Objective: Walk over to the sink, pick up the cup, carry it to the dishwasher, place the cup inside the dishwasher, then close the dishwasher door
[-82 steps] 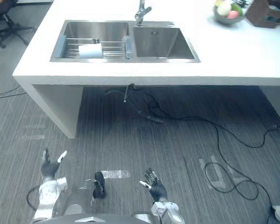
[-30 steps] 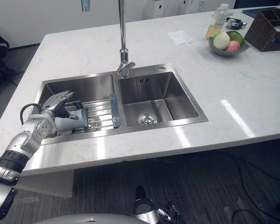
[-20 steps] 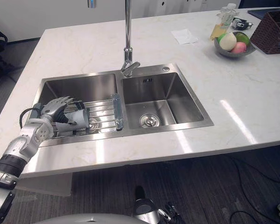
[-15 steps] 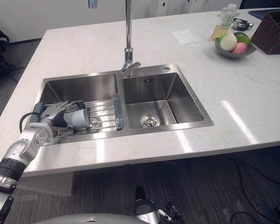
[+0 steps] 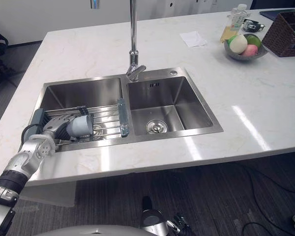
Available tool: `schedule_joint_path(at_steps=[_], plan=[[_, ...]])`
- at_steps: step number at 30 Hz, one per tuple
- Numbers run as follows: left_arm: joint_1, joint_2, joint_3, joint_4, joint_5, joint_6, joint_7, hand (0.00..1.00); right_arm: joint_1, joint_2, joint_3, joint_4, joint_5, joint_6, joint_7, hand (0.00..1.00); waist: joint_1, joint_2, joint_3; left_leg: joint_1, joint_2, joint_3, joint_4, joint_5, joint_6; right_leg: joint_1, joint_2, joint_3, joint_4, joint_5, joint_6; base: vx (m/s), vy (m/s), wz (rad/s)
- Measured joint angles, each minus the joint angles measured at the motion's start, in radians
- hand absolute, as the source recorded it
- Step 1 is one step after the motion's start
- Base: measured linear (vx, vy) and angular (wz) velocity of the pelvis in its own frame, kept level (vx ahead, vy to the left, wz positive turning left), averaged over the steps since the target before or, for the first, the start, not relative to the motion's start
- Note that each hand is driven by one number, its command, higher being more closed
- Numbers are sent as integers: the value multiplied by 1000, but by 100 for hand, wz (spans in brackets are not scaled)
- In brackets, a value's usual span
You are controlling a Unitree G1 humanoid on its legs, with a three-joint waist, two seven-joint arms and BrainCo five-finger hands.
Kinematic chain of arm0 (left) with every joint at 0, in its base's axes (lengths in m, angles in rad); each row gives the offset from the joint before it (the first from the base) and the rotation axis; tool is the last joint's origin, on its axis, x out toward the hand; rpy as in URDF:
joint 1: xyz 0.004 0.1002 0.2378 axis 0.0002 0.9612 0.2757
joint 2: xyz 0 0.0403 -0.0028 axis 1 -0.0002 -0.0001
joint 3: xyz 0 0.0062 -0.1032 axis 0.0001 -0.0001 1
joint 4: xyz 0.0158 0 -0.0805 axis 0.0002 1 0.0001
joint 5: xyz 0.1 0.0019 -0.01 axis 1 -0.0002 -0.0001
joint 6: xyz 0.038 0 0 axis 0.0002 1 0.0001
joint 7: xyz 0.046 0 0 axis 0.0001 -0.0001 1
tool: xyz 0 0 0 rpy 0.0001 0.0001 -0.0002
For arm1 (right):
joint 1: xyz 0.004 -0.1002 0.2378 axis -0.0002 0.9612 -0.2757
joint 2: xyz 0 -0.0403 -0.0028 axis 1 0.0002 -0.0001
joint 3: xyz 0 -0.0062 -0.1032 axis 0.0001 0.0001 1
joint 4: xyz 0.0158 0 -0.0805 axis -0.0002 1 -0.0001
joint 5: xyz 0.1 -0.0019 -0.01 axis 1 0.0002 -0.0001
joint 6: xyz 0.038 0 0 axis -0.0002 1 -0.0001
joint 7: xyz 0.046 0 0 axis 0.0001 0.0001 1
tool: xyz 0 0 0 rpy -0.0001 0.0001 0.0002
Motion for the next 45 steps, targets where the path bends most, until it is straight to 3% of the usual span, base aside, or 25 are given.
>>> schedule_joint_path(at_steps=[15, 16, 26, 39, 43, 45], plan=[[-1, -23, 39, 96, 8, 33, 14, 0, -3, -1, -1, 11, -2, 0, -1, 0, -4, -4, 4, 14, 5, 41, 2, -7, -11, -2, 13, 30, 0, -3, -3, -33, -13, -6], [-3, -25, 39, 101, 8, 34, 14, 100, -3, -2, -1, 11, -2, 0, -1, 0, -4, -3, 5, 14, 6, 42, 2, -7, -11, -2, 14, 30, 0, -2, -3, -42, -29, -3], [-29, -37, 43, 155, -52, 63, -21, 100, -4, -10, -4, 11, -38, 7, 1, 0, -11, 5, 8, 15, 6, 45, 2, -8, -12, -2, 16, 34, 0, 0, -4, -30, -12, -1], [-30, -48, 56, 164, -93, 24, 8, 100, -5, -18, 1, 11, -38, 17, 3, 0, -11, 14, 12, 16, 6, 39, 2, -8, -12, 2, 14, 27, 0, 0, -4, -30, -12, 1], [-27, -49, 55, 156, -194, 4, 13, 100, -5, -18, 1, 12, -38, 16, 2, 0, -10, 13, 12, 14, 6, 25, 2, -8, -12, 5, 11, 19, 0, -3, -2, -1, -1, 6], [-20, -61, 55, 147, -303, -3, -12, 100, -5, -18, 1, 13, -38, 16, 2, 0, -11, 12, 13, 14, 7, 18, 2, -8, -11, 10, 10, 10, 0, -5, -1, -21, -10, 11]])
